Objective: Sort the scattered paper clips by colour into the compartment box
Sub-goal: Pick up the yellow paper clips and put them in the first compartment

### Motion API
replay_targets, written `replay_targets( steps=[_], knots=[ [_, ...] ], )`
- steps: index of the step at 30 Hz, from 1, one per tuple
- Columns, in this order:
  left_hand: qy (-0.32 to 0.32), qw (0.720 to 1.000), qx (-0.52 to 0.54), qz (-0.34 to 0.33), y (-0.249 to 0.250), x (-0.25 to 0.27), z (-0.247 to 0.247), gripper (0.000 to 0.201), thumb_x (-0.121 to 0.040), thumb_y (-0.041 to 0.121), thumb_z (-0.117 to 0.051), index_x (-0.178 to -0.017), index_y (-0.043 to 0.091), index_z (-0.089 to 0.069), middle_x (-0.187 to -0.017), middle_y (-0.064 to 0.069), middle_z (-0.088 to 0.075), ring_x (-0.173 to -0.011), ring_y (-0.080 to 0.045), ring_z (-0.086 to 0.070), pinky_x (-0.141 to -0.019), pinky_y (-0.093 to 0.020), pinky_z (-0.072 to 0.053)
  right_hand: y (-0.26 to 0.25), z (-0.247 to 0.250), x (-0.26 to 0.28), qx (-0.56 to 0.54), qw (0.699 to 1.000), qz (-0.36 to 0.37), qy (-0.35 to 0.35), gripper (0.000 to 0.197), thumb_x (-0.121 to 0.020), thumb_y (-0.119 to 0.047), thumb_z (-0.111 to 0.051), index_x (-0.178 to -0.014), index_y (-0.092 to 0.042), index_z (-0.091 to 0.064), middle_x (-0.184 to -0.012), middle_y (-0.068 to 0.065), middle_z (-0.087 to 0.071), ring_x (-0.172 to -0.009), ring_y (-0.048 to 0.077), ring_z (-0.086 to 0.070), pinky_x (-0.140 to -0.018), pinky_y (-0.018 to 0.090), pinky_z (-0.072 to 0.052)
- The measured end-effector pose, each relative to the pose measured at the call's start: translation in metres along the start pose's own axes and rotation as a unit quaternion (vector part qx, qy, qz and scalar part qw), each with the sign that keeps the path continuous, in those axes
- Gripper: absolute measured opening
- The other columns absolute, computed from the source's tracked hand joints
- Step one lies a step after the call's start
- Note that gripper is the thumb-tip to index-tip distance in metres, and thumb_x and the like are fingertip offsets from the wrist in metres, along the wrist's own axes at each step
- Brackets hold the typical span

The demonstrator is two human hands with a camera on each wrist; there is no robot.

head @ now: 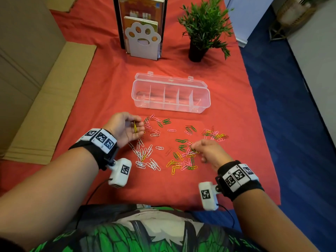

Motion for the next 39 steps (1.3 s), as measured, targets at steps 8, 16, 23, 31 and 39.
replay_targets(
  steps=[8,16,23,31,39],
  knots=[
    [0.024,0.994,-0.104,-0.004,-0.01,-0.003,-0.005,0.032,-0.091,0.014,-0.031,-0.086,0.007,-0.062,-0.074,-0.004,-0.069,-0.062,-0.012,-0.067,-0.06,-0.024,-0.057,-0.012,-0.034,0.009,0.302,0.944,0.134,-0.006,0.028,-0.087,-0.002,-0.047,-0.098,-0.01,-0.071,-0.083,-0.002,-0.043,-0.071,0.014,-0.051,-0.069,0.019,-0.037],
    [0.09,0.761,-0.607,-0.211,0.011,-0.007,-0.009,0.018,-0.083,0.02,-0.065,-0.099,0.018,-0.072,-0.093,-0.002,-0.067,-0.083,-0.014,-0.06,-0.074,-0.019,-0.041,-0.026,-0.03,0.009,0.375,0.906,0.191,0.048,0.015,-0.082,-0.009,-0.055,-0.087,-0.007,-0.069,-0.09,0.014,-0.054,-0.092,0.03,-0.057,-0.078,0.028,-0.042],
    [0.113,0.639,-0.719,-0.249,0.012,-0.008,-0.015,0.028,-0.083,0.02,-0.064,-0.11,0.025,-0.069,-0.106,-0.008,-0.056,-0.1,-0.024,-0.058,-0.088,-0.028,-0.044,-0.028,-0.066,0.023,0.53,0.816,0.227,0.046,0.019,-0.077,-0.002,-0.051,-0.095,-0.001,-0.059,-0.1,0.016,-0.055,-0.099,0.035,-0.053,-0.081,0.041,-0.047],
    [0.134,0.619,-0.732,-0.253,0.018,-0.003,-0.015,0.025,-0.08,0.02,-0.065,-0.104,0.018,-0.071,-0.103,-0.008,-0.056,-0.096,-0.025,-0.058,-0.084,-0.03,-0.047,-0.034,-0.07,0.02,0.552,0.803,0.221,0.034,0.024,-0.078,-0.002,-0.048,-0.101,-0.001,-0.055,-0.103,0.017,-0.053,-0.098,0.036,-0.053,-0.083,0.043,-0.048],
    [0.124,0.598,-0.755,-0.24,0.014,-0.004,-0.022,0.02,-0.084,0.025,-0.061,-0.096,0.012,-0.071,-0.102,-0.01,-0.054,-0.092,-0.027,-0.059,-0.08,-0.033,-0.049,-0.035,-0.081,0.026,0.561,0.798,0.22,0.01,0.032,-0.081,0.001,-0.043,-0.112,-0.003,-0.046,-0.114,0.017,-0.053,-0.107,0.035,-0.052,-0.088,0.043,-0.045]
  ],
)
Point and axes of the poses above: each hand's wrist, its own x-axis away from the middle knuckle, its own z-axis out of the back of the hand, y = z × x, the point moved 8 cm from there along -x, towards the middle knuckle
